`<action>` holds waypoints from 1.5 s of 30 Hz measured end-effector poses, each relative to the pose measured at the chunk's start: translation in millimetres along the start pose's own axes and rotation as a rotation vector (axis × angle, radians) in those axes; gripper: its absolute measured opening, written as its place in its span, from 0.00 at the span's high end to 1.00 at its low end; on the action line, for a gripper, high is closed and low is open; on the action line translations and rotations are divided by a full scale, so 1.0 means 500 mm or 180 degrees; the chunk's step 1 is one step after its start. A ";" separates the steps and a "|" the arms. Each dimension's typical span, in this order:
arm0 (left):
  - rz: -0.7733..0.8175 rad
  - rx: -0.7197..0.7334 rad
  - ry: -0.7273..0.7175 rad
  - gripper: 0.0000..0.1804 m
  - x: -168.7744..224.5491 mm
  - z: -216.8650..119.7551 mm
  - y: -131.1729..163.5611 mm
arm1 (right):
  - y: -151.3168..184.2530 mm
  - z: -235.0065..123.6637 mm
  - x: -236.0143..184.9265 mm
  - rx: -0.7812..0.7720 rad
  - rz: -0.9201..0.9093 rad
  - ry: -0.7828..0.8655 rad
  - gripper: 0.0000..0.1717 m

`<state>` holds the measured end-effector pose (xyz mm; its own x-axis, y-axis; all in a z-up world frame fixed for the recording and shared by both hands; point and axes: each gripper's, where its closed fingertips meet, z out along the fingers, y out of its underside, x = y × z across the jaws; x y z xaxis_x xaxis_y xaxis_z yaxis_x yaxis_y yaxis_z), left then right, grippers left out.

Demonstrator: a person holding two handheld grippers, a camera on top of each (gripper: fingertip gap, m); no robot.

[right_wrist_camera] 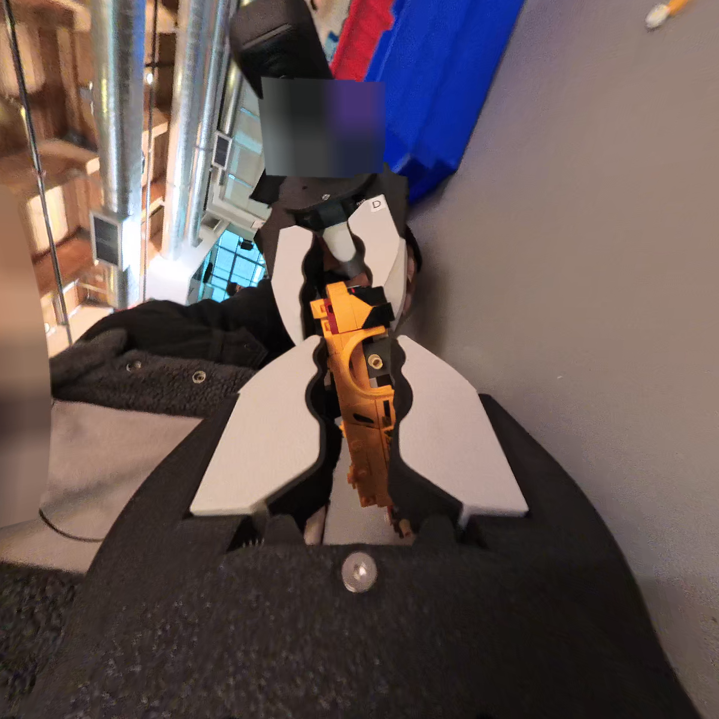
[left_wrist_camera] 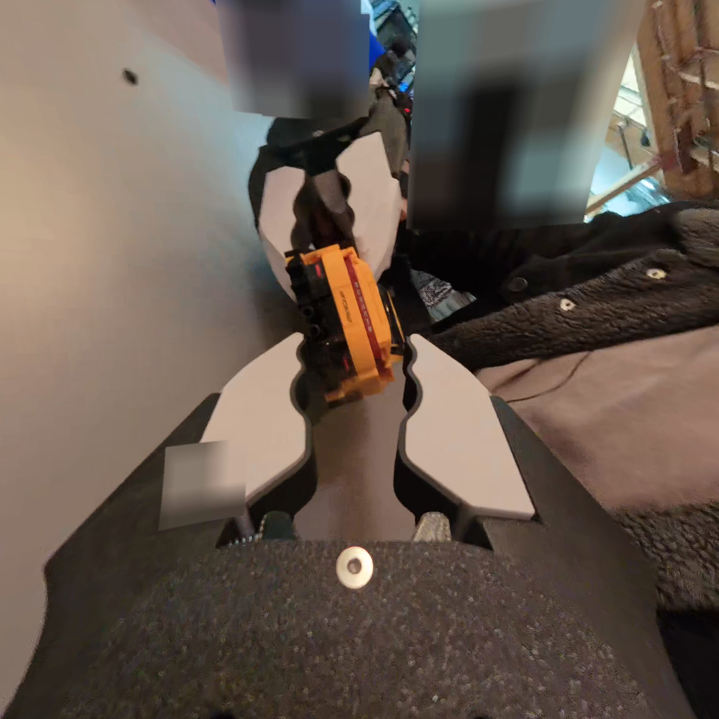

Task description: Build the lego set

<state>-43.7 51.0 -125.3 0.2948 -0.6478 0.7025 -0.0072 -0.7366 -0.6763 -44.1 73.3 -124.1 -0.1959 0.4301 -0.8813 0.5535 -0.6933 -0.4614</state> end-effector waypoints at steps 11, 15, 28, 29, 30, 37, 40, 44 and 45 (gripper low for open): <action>-0.0075 -0.0489 0.0213 0.78 0.011 -0.074 0.037 | -0.039 -0.055 -0.031 -0.0092 -0.0883 0.0549 0.82; -0.0370 -0.0480 0.0085 0.78 0.010 -0.088 0.056 | 0.035 -0.176 -0.012 -0.0571 -0.1430 0.1986 0.80; -0.0595 -0.0248 -0.1110 0.77 -0.038 -0.097 0.136 | 0.222 -0.190 0.063 -0.1218 -0.1249 0.3579 0.76; -0.0503 -0.0301 -0.1185 0.77 -0.037 -0.094 0.139 | 0.222 -0.193 0.069 -0.1328 -0.1292 0.3651 0.77; -0.0416 -0.0324 -0.1239 0.77 -0.035 -0.091 0.138 | 0.224 -0.195 0.072 -0.1425 -0.1337 0.3678 0.78; 0.0093 -0.0370 -0.1419 0.74 -0.021 -0.092 0.123 | 0.231 -0.255 0.022 -0.1740 -0.1345 0.3353 0.85; 0.0370 -0.0243 -0.1418 0.75 -0.012 -0.100 0.083 | 0.241 -0.254 0.028 -0.1901 -0.1339 0.3295 0.86; 0.0831 -0.0299 -0.1348 0.75 0.008 -0.074 0.027 | 0.235 -0.243 0.052 -0.2058 -0.1312 0.3181 0.87; 0.0943 -0.0342 -0.1341 0.76 0.010 -0.063 0.017 | 0.234 -0.239 0.055 -0.2085 -0.1285 0.3142 0.87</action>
<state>-72.2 35.3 -120.5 0.6238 -0.7133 0.3197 -0.2398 -0.5639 -0.7903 112.1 73.3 -190.3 0.0878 0.9905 -0.1054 0.9490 -0.1154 -0.2935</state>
